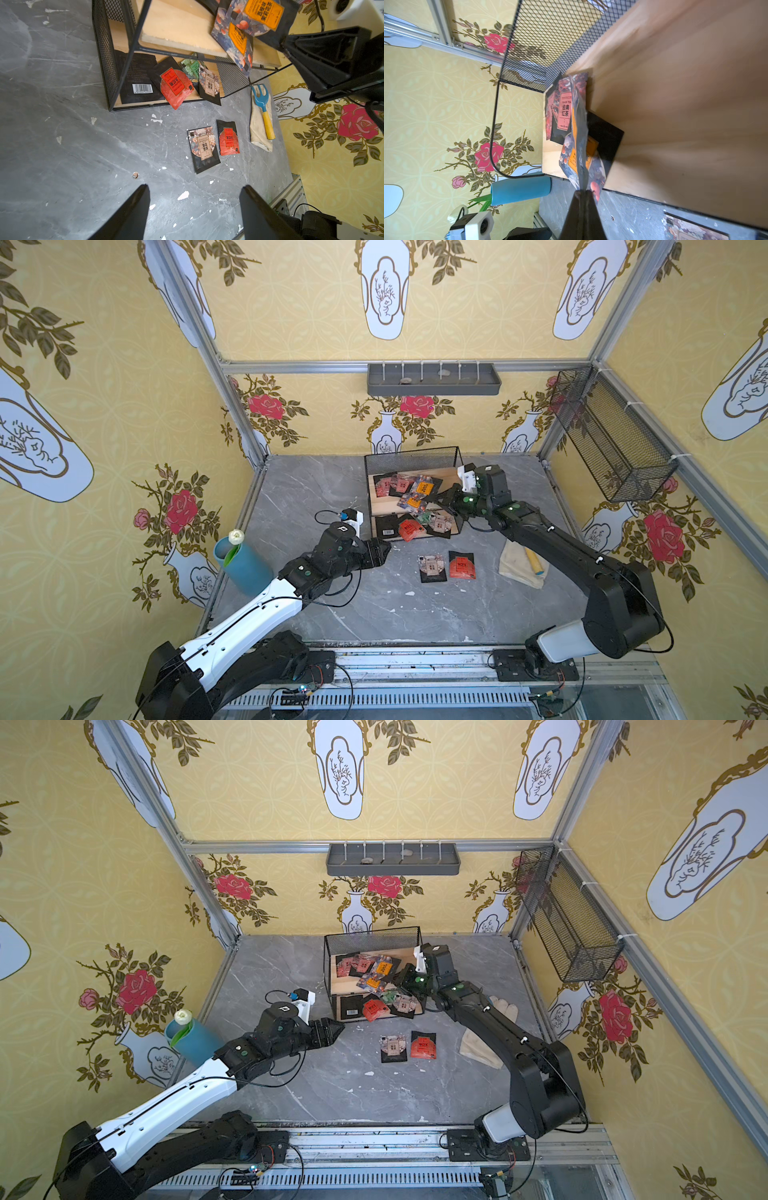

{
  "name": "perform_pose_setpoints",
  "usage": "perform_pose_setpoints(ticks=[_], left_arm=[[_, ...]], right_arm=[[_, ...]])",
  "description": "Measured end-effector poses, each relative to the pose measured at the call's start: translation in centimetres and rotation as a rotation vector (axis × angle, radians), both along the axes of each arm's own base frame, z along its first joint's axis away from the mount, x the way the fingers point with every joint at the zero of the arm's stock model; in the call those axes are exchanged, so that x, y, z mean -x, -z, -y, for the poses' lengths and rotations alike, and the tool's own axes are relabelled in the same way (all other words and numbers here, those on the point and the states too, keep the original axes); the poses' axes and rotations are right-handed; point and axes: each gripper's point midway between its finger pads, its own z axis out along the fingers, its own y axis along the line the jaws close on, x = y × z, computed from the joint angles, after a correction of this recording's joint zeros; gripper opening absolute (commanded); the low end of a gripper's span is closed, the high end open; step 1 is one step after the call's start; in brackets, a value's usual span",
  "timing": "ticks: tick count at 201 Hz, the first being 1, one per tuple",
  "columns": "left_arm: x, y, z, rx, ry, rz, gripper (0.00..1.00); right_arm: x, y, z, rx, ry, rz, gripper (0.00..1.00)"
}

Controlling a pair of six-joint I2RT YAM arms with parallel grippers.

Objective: Remove the tea bags from the shelf
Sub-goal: Pick up the tea bag from the shelf.

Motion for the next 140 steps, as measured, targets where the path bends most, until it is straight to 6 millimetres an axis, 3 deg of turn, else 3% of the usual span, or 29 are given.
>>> perform_pose_setpoints(ticks=[60, 91, 140], left_arm=[[0.0, 0.0, -0.1, -0.006, -0.005, -0.002, 0.77], [-0.1, -0.2, -0.1, -0.004, -0.005, 0.002, 0.77], [-0.1, -0.7, -0.3, -0.005, -0.015, 0.01, 0.77]], right_arm=[[0.4, -2.5, 0.5, -0.046, -0.011, 0.075, 0.0], [0.8, -2.9, 1.0, -0.057, -0.021, 0.083, 0.0], [3.1, -4.1, 1.0, -0.089, -0.099, 0.111, 0.0]])
